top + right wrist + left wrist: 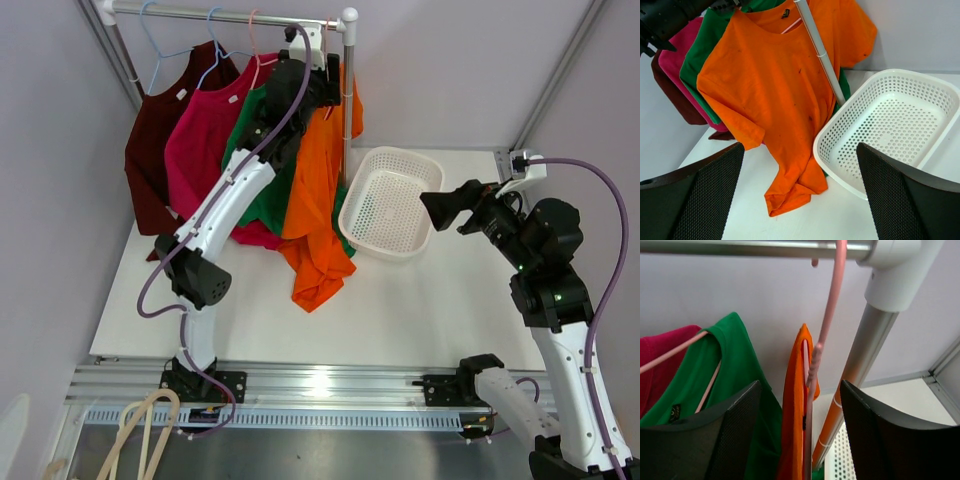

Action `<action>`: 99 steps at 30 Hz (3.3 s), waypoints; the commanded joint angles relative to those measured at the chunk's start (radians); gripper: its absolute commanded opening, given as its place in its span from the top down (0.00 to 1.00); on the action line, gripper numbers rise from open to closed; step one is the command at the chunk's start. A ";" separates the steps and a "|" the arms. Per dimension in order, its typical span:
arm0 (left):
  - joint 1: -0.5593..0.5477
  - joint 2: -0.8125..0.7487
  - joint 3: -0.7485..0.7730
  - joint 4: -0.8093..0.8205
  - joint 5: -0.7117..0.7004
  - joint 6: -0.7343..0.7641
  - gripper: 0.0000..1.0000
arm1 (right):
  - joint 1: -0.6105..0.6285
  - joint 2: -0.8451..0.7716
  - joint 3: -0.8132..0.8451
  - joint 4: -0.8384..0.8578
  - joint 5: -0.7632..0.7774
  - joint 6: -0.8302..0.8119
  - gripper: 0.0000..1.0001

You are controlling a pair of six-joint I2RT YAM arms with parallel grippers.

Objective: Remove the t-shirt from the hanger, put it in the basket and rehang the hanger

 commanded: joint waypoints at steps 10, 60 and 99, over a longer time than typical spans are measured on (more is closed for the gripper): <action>-0.008 -0.013 0.009 0.148 -0.040 0.035 0.49 | 0.003 -0.007 0.032 -0.016 0.015 -0.019 0.00; -0.043 -0.288 -0.230 0.269 -0.212 0.075 0.99 | 0.001 -0.003 0.001 -0.030 0.000 -0.007 0.00; -0.298 0.047 -0.007 1.643 -1.184 1.625 0.99 | 0.486 0.159 -0.096 0.370 -0.160 -0.186 0.11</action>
